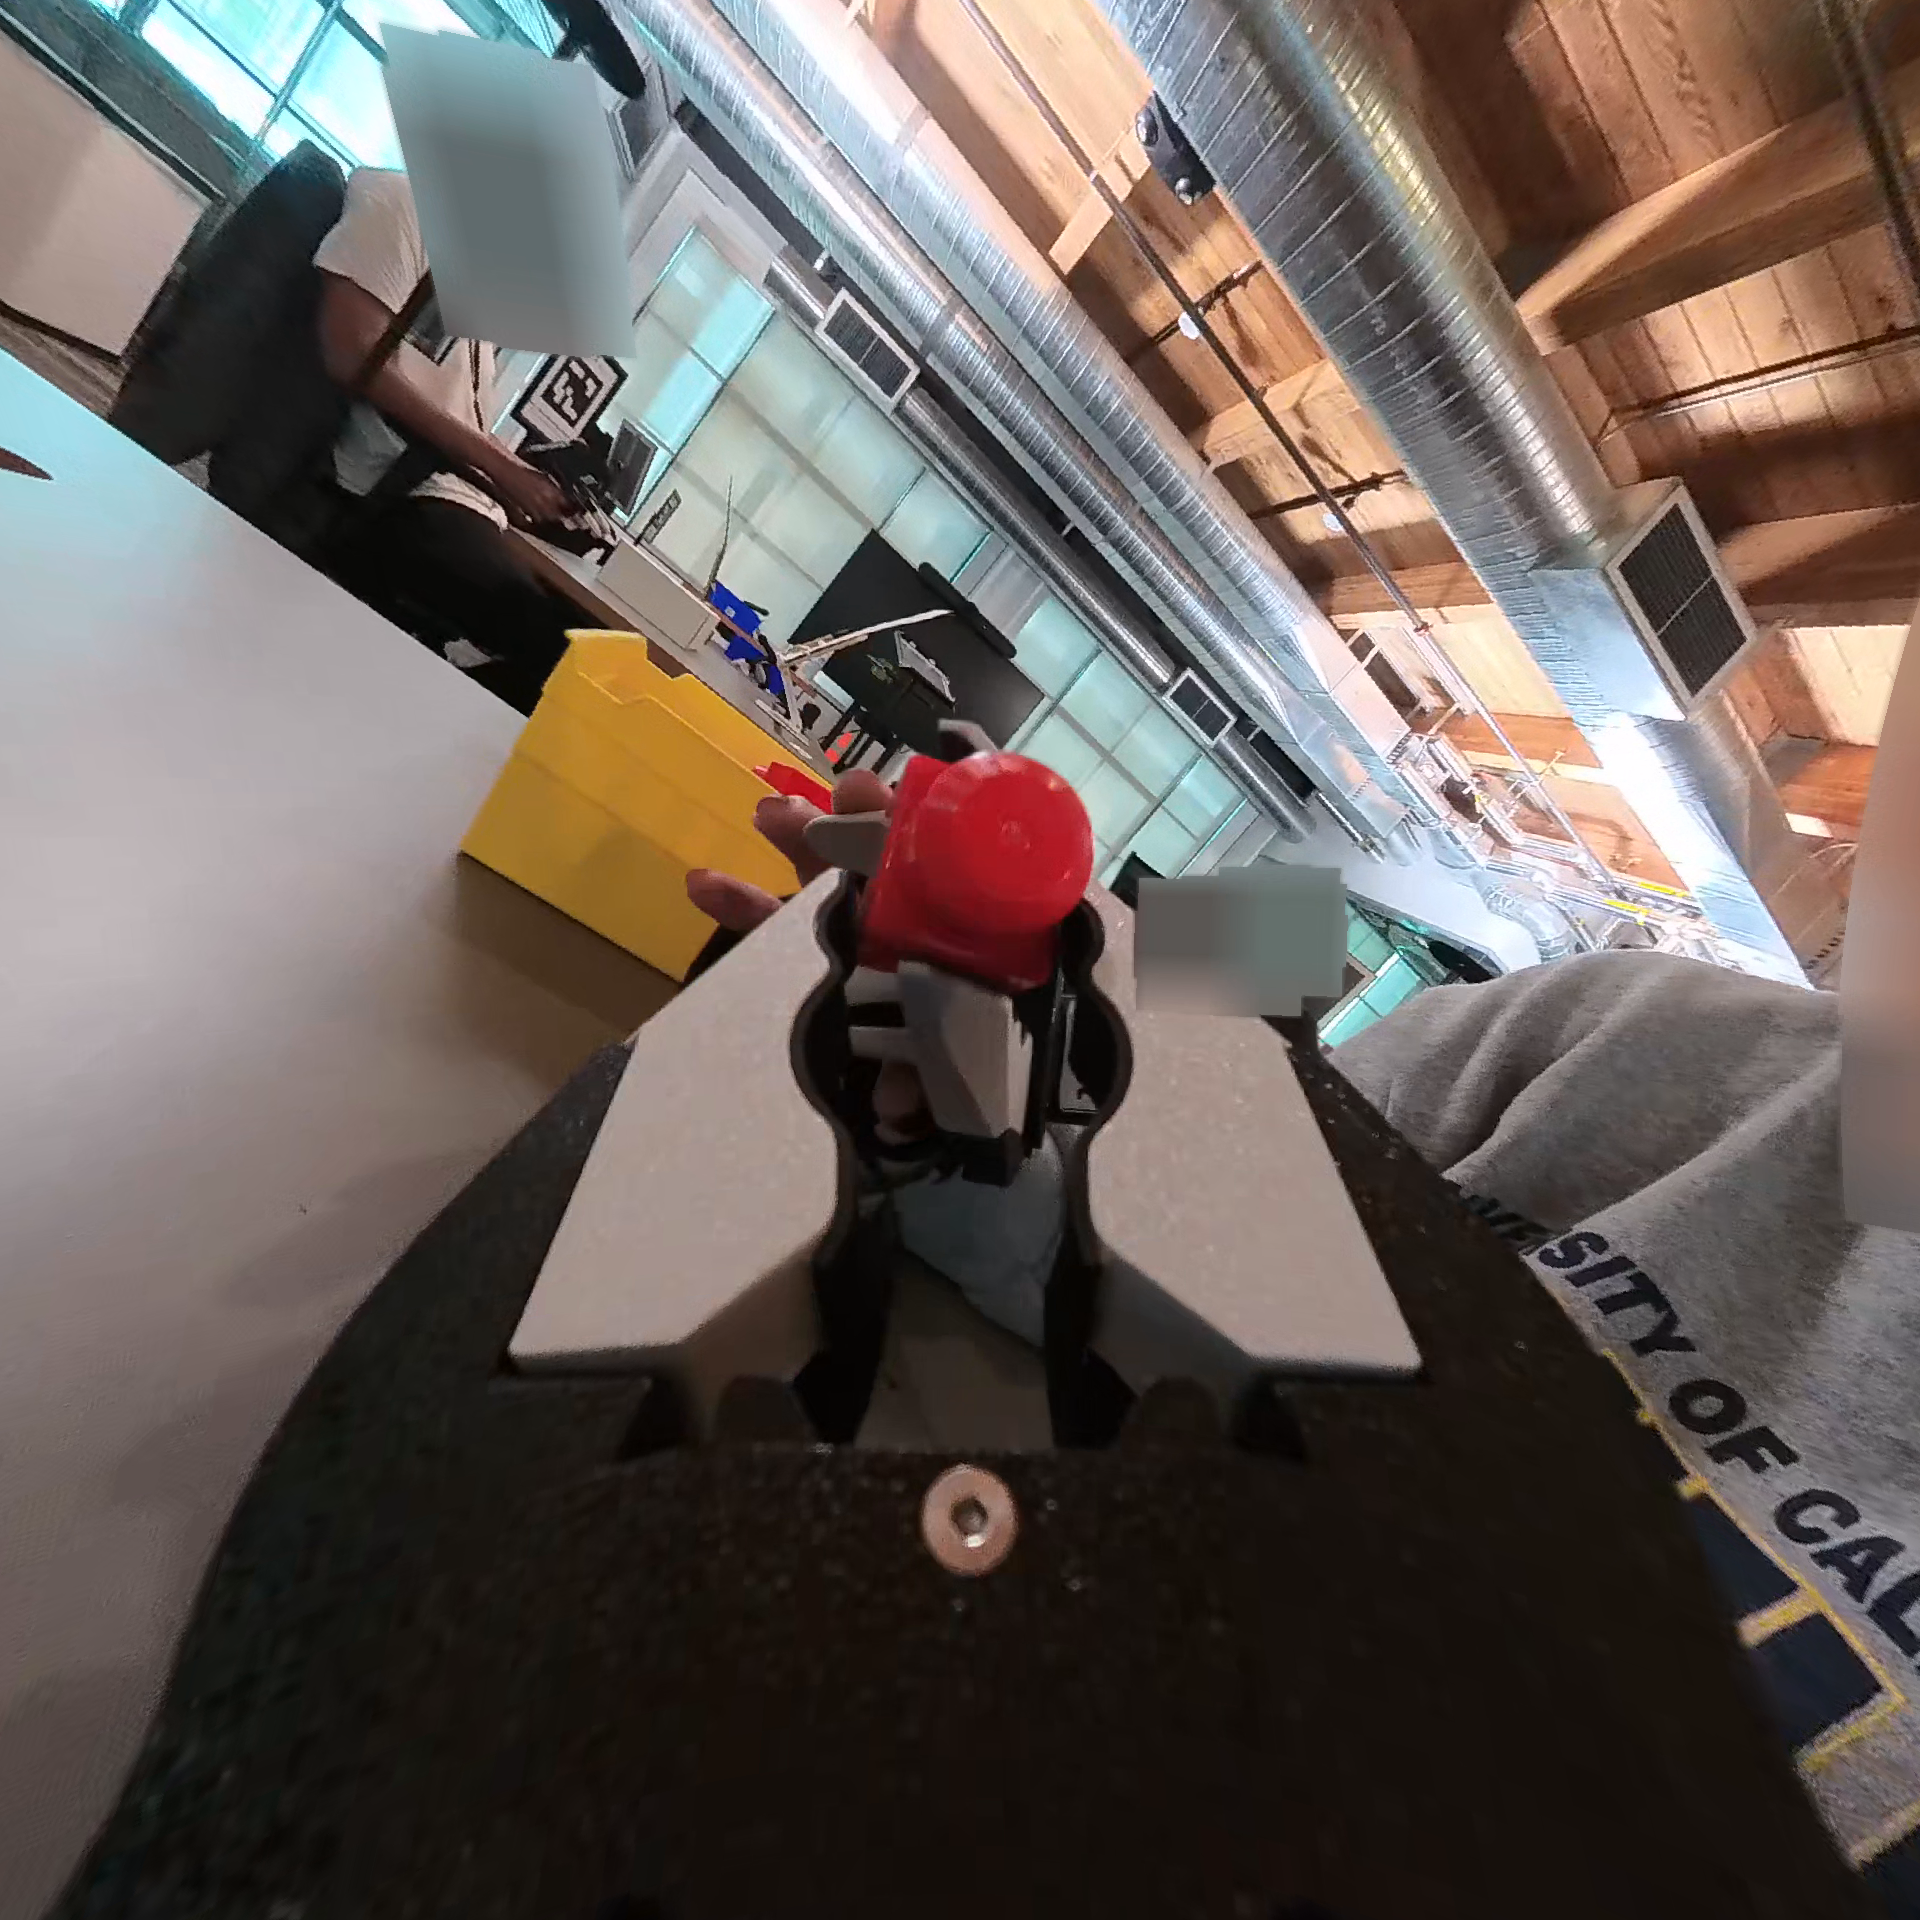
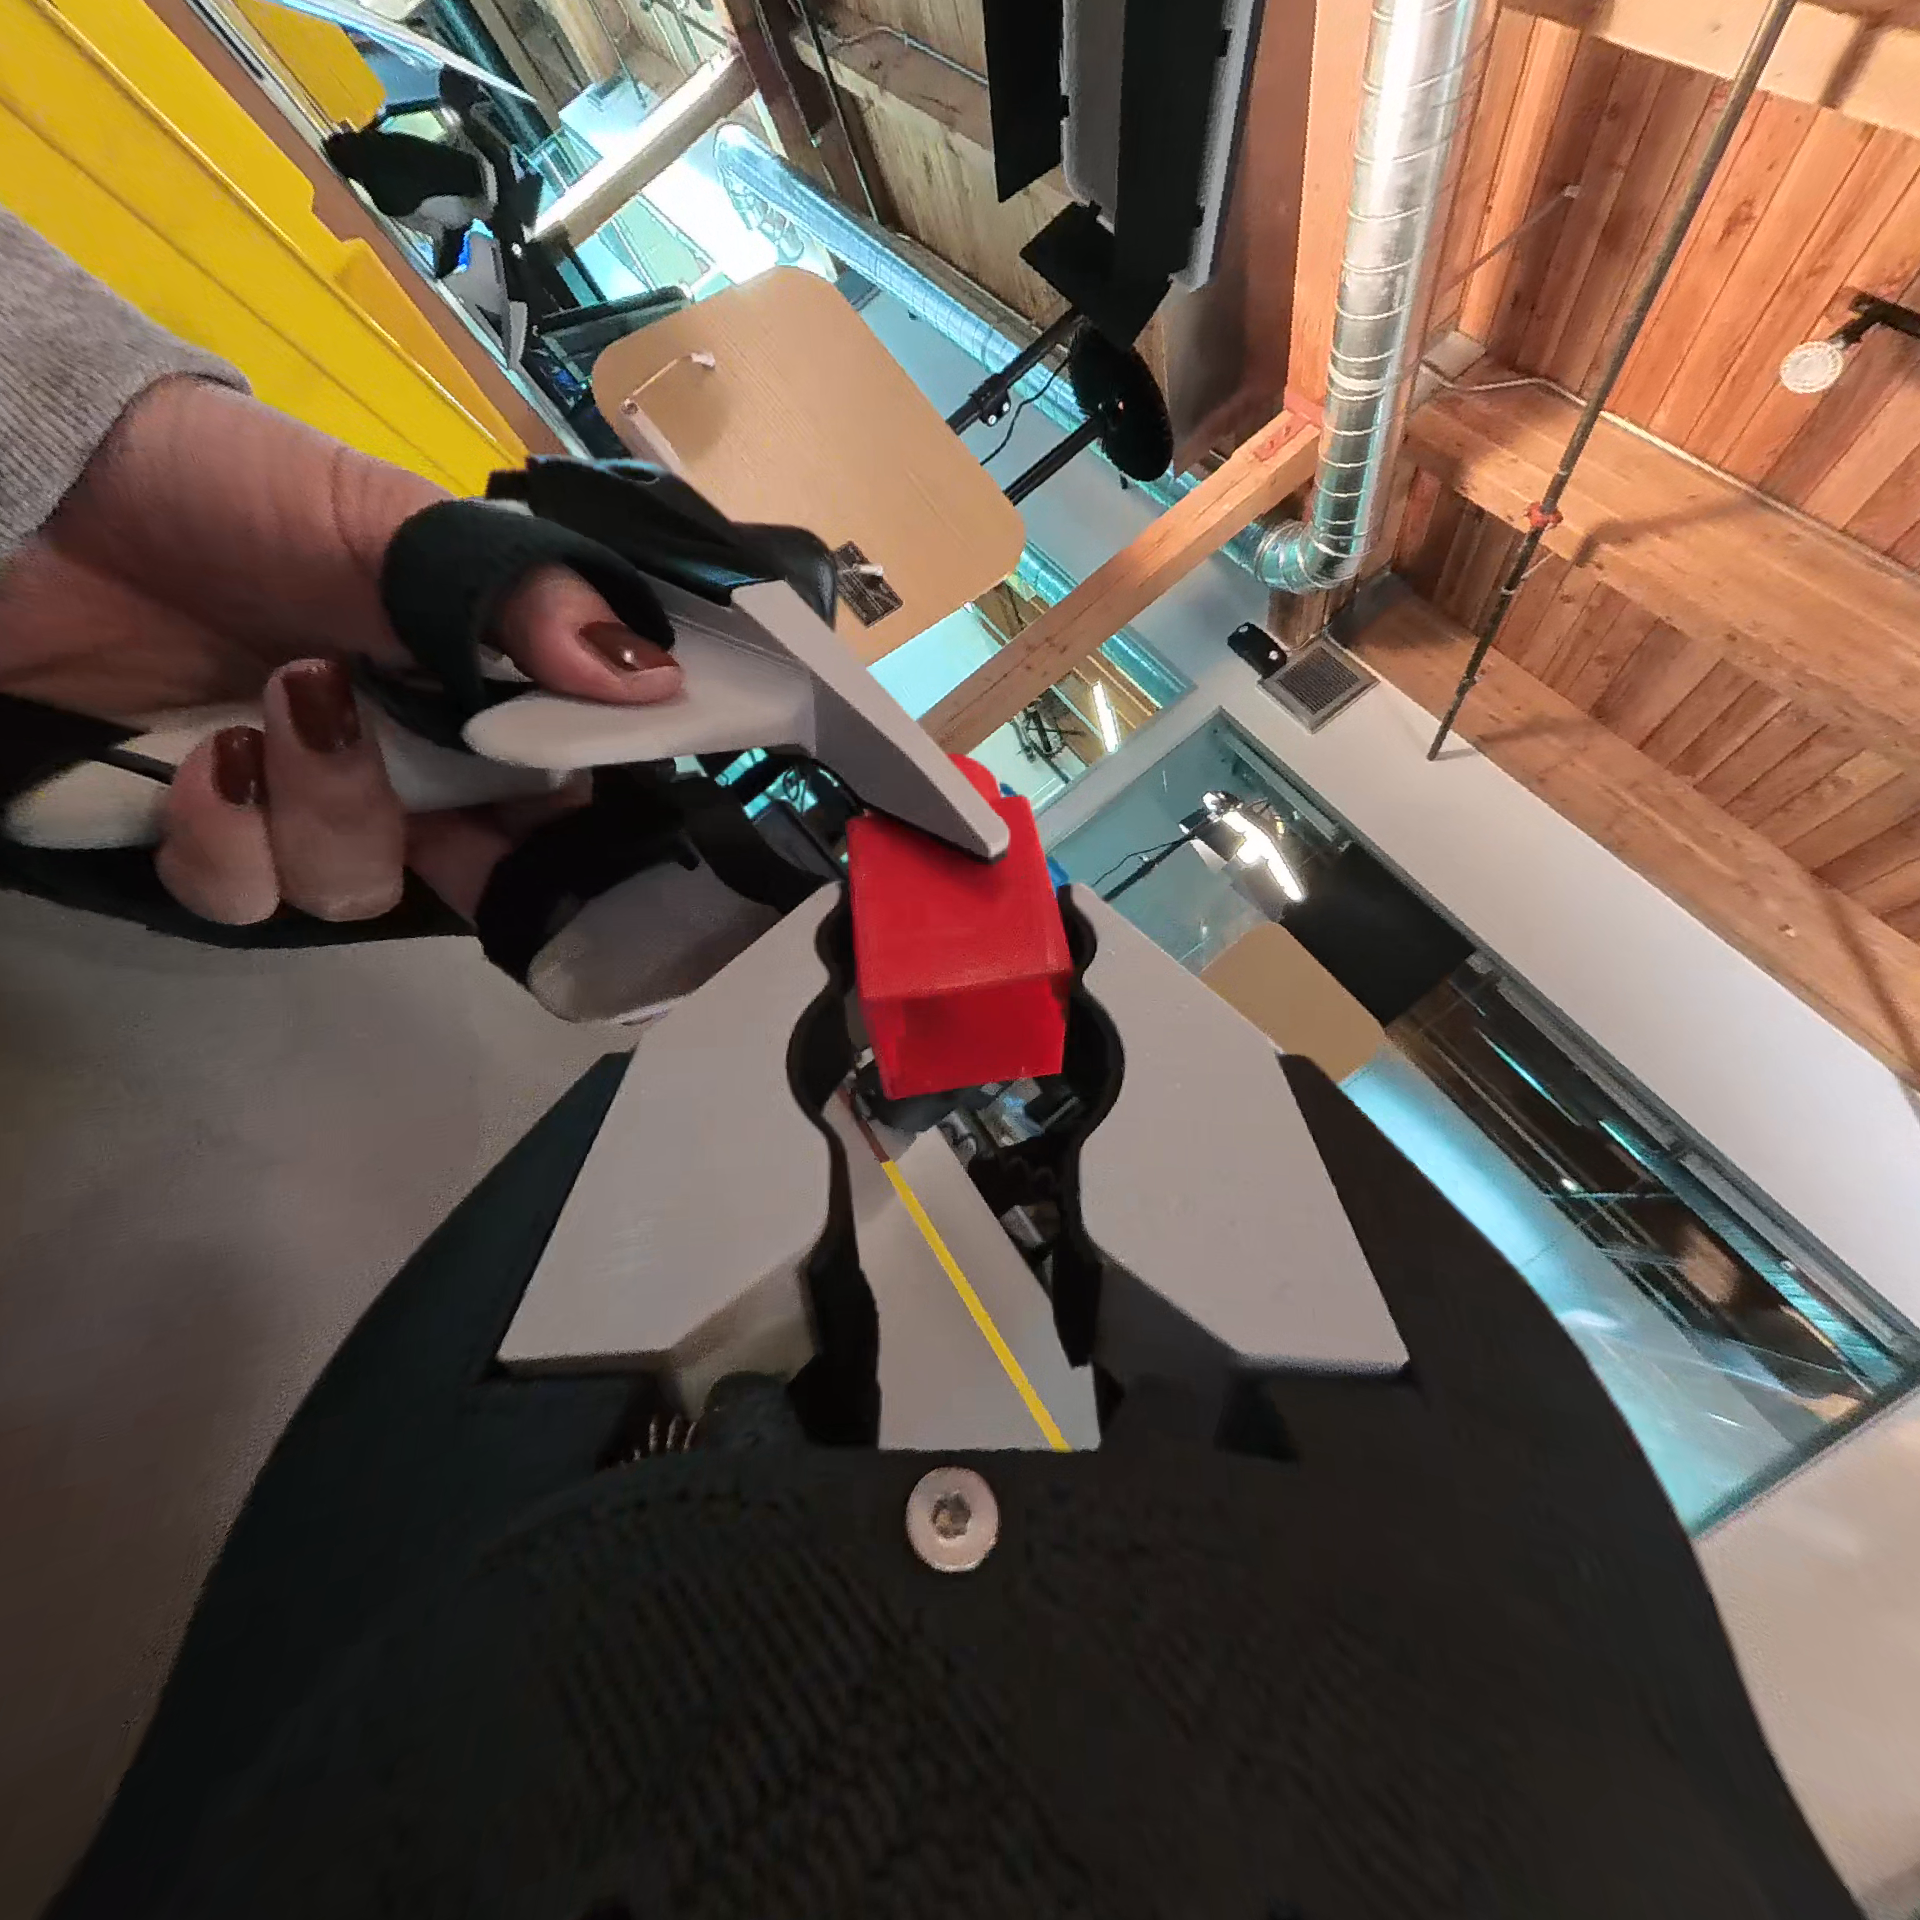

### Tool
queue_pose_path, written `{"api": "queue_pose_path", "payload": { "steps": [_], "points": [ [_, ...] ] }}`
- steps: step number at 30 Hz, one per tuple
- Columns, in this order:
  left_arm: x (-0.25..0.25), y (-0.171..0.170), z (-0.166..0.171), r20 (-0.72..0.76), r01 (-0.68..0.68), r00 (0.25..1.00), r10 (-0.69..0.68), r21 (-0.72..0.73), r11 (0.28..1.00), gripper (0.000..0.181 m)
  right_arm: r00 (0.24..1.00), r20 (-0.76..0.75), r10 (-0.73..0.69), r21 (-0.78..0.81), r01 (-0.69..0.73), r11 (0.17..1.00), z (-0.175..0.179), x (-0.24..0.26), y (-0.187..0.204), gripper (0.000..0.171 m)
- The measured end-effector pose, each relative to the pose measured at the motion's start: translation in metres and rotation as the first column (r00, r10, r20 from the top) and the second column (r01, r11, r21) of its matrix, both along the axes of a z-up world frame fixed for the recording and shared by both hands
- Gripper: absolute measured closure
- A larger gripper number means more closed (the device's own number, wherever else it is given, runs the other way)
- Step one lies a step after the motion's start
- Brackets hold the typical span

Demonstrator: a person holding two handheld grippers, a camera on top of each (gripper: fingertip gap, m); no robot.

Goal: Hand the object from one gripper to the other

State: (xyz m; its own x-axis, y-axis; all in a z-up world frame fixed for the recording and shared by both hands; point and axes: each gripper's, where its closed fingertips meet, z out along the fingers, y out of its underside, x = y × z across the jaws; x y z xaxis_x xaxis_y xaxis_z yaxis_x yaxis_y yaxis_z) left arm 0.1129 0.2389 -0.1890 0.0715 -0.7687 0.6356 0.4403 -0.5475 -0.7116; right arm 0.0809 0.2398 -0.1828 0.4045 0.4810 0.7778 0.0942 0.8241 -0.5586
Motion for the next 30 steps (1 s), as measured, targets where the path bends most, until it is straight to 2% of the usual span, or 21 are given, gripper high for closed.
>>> {"api": "queue_pose_path", "payload": {
  "steps": [2, 4, 5, 7, 9, 11, 13, 15, 19, 21, 24, 27, 28, 30],
  "points": [
    [-0.003, 0.001, 0.006, 0.031, -0.03, 0.999, 0.029, 0.059, 0.998, 0.141, 1.0, -0.031, -0.001, -0.054, 0.0, 0.999, 0.002, 0.002, 0.005, 0.136],
    [-0.014, 0.008, 0.015, 0.078, -0.122, 0.99, 0.114, 0.11, 0.986, 0.106, 0.997, -0.074, -0.009, -0.139, -0.002, 0.99, 0.005, 0.006, 0.014, 0.137],
    [-0.023, 0.014, 0.017, 0.083, -0.203, 0.978, 0.193, 0.128, 0.971, 0.09, 0.996, -0.091, -0.02, -0.179, 0.004, 0.984, 0.005, 0.008, 0.02, 0.136],
    [-0.046, 0.028, 0.018, 0.053, -0.408, 0.913, 0.406, 0.195, 0.892, 0.08, 0.992, -0.116, -0.046, -0.266, 0.014, 0.964, 0.003, 0.013, 0.033, 0.136],
    [-0.071, 0.037, 0.014, -0.031, -0.582, 0.784, 0.62, 0.309, 0.752, 0.081, 0.989, -0.135, -0.063, -0.344, 0.013, 0.939, 0.0, 0.016, 0.044, 0.136],
    [-0.092, 0.041, 0.011, -0.111, -0.674, 0.607, 0.787, 0.454, 0.583, 0.085, 0.988, -0.135, -0.076, -0.39, 0.017, 0.921, -0.004, 0.017, 0.049, 0.136],
    [-0.101, 0.043, 0.005, -0.182, -0.665, 0.437, 0.881, 0.594, 0.452, 0.089, 0.988, -0.112, -0.103, -0.396, 0.05, 0.917, -0.004, 0.017, 0.052, 0.136],
    [-0.101, 0.044, 0.001, -0.221, -0.61, 0.302, 0.927, 0.703, 0.366, 0.095, 0.982, -0.075, -0.171, -0.394, 0.128, 0.91, 0.006, 0.023, 0.053, 0.136],
    [-0.075, 0.043, -0.006, -0.258, -0.453, 0.227, 0.939, 0.825, 0.337, 0.105, 0.948, 0.027, -0.317, -0.487, 0.29, 0.824, 0.035, 0.063, 0.046, 0.136],
    [-0.066, 0.042, -0.01, -0.27, -0.39, 0.2, 0.942, 0.86, 0.329, 0.109, 0.919, 0.176, -0.352, -0.518, 0.391, 0.761, 0.036, 0.094, 0.039, 0.136],
    [-0.062, 0.043, -0.011, -0.277, -0.352, 0.177, 0.945, 0.878, 0.323, 0.111, 0.777, 0.366, -0.512, -0.48, 0.629, 0.611, 0.031, 0.173, 0.05, 0.136],
    [-0.063, 0.043, -0.012, -0.294, -0.362, 0.173, 0.94, 0.869, 0.338, 0.117, 0.629, 0.44, -0.641, -0.497, 0.765, 0.41, 0.022, 0.26, 0.068, 0.136],
    [-0.064, 0.043, -0.013, -0.297, -0.369, 0.175, 0.939, 0.864, 0.342, 0.117, 0.605, 0.45, -0.657, -0.518, 0.776, 0.359, 0.018, 0.282, 0.074, 0.136],
    [-0.067, 0.044, -0.013, -0.301, -0.38, 0.176, 0.937, 0.858, 0.347, 0.119, 0.607, 0.484, -0.63, -0.579, 0.762, 0.289, 0.005, 0.31, 0.086, 0.136]
  ]
}}
